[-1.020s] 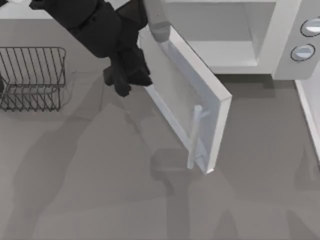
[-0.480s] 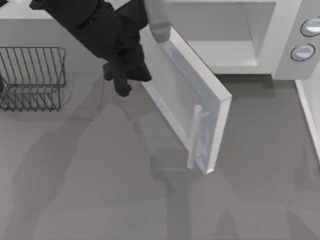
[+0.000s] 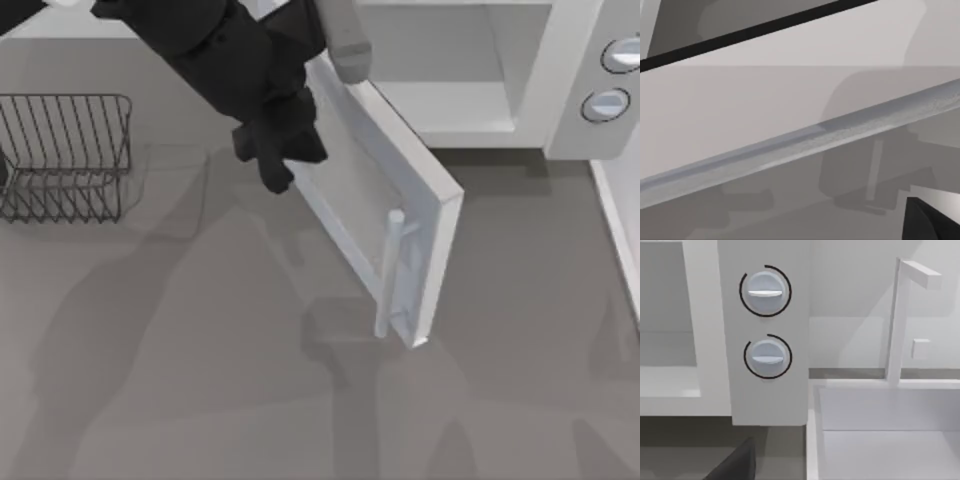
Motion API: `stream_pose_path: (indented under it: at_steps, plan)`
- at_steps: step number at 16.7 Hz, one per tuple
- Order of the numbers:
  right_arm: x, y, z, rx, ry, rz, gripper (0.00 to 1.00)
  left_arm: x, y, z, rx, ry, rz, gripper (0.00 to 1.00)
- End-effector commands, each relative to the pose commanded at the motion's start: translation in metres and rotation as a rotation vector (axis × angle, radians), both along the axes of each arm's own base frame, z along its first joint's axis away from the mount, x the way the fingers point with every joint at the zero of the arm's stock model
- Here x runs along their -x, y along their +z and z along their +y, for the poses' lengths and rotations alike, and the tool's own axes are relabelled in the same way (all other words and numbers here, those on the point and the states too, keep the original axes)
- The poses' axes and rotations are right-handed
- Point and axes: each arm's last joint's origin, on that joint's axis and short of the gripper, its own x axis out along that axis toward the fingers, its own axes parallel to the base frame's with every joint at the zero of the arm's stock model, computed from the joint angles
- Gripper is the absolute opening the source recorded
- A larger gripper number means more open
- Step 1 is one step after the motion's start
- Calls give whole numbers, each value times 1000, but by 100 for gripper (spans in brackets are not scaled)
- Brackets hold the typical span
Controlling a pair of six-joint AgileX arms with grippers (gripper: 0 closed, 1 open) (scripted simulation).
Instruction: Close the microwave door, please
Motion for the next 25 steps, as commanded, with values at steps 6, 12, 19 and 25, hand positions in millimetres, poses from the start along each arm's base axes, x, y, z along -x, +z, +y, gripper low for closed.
stream_pose_path:
  at_steps: [6,12,19,25]
  plan:
    - [0,0,0,0,0,0,100,0,0,-6,0,2,1,0]
    - [0,0,0,0,0,0,100,0,0,-18,0,3,1,0]
    - [0,0,0,0,0,0,100,0,0,-31,0,6,8,0]
    - [0,0,0,0,0,0,100,1,1,-34,3,11,1,0]
